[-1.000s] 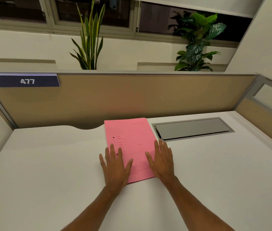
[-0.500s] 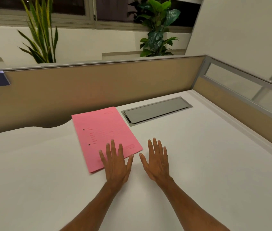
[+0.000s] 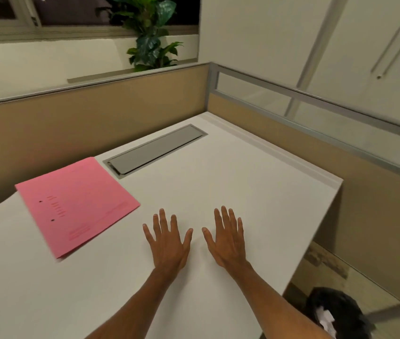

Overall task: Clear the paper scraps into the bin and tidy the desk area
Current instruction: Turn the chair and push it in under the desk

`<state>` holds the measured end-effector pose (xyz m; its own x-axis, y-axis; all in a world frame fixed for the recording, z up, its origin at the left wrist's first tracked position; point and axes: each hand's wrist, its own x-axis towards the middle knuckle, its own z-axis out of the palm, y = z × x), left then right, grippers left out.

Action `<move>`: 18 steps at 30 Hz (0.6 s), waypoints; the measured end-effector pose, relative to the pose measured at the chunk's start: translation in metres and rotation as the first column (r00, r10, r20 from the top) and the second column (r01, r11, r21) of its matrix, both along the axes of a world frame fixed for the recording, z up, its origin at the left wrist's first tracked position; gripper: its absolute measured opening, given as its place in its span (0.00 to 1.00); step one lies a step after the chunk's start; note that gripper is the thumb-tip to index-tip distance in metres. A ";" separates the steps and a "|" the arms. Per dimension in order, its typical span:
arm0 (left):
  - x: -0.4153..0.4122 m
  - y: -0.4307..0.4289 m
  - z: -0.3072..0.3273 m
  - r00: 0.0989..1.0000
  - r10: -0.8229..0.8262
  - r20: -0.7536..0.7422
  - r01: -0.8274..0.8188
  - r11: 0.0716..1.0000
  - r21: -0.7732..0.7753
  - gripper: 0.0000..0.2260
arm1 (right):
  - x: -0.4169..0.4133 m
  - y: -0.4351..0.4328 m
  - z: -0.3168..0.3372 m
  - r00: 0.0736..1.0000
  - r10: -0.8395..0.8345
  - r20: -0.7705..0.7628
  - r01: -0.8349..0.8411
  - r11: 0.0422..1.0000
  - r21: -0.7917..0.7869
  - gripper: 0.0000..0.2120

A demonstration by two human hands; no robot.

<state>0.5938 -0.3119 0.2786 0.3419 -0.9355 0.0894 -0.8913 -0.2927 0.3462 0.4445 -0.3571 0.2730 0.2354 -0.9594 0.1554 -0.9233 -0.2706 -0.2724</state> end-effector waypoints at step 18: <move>-0.287 0.037 0.017 0.858 -0.512 0.041 0.512 0.859 0.010 0.37 | -0.302 0.111 0.024 0.886 -0.461 0.051 0.459 0.887 0.052 0.31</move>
<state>0.3069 -0.2753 0.2957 -0.1895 -0.9774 0.0939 -0.9287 0.2095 0.3061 0.1424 -0.2466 0.2973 -0.2424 -0.9630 0.1174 -0.9233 0.1918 -0.3329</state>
